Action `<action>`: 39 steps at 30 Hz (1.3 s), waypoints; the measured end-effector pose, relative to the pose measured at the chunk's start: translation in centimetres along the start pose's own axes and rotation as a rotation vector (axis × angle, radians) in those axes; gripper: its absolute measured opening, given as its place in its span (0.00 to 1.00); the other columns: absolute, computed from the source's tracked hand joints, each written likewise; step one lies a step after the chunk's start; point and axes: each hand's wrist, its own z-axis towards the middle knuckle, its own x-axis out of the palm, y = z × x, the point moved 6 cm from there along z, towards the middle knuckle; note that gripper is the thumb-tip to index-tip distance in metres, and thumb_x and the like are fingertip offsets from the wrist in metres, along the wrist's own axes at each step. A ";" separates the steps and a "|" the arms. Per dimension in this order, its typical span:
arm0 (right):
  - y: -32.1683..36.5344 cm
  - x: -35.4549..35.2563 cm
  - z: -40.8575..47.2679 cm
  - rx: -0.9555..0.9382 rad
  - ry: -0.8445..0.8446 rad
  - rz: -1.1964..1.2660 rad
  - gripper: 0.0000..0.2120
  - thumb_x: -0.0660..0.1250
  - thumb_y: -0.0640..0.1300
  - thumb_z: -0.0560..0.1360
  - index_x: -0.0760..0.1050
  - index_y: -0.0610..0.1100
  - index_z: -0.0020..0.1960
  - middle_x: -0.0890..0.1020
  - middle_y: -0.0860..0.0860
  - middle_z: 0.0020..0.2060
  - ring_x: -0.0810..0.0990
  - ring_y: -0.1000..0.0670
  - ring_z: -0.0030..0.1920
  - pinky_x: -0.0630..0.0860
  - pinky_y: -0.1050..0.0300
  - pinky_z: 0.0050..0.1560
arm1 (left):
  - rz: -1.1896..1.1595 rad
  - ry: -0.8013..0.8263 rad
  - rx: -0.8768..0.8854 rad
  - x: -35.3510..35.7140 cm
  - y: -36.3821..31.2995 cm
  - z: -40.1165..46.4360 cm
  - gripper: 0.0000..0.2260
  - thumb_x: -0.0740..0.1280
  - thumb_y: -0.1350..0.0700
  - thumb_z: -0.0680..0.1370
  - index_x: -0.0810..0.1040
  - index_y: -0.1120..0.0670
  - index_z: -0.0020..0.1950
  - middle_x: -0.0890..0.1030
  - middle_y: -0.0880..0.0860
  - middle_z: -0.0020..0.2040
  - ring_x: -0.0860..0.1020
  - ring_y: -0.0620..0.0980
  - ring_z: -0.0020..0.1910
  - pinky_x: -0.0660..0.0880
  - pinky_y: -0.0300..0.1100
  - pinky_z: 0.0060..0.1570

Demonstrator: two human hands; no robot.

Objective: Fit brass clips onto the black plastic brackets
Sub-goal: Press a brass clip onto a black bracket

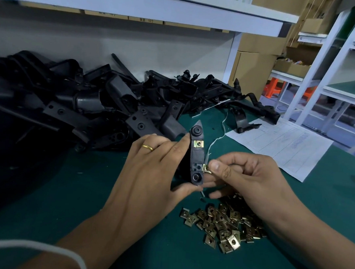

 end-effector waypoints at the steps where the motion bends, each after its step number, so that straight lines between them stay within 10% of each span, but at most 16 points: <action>1: 0.0 0.0 0.0 -0.005 -0.003 0.005 0.10 0.72 0.45 0.76 0.85 0.37 0.47 0.88 0.40 0.41 0.89 0.43 0.43 0.85 0.55 0.42 | -0.010 -0.003 0.001 0.0 0.0 0.0 0.39 0.66 0.32 0.73 0.76 0.60 0.73 0.83 0.48 0.57 0.75 0.50 0.60 0.68 0.48 0.66; 22: 0.6 -0.3 0.0 -0.052 0.162 -0.192 0.08 0.71 0.46 0.77 0.84 0.42 0.45 0.89 0.44 0.40 0.88 0.48 0.42 0.82 0.60 0.44 | -0.093 0.061 0.047 0.2 -0.3 -0.3 0.38 0.66 0.32 0.72 0.74 0.53 0.76 0.81 0.42 0.61 0.74 0.47 0.66 0.59 0.59 0.77; 39: 1.1 1.2 -0.2 -0.179 0.212 0.186 0.11 0.73 0.51 0.76 0.80 0.42 0.47 0.86 0.45 0.37 0.85 0.48 0.36 0.81 0.58 0.39 | -0.453 -0.070 0.021 -1.2 -1.0 -0.4 0.40 0.72 0.34 0.71 0.76 0.61 0.73 0.80 0.44 0.58 0.74 0.46 0.60 0.75 0.52 0.61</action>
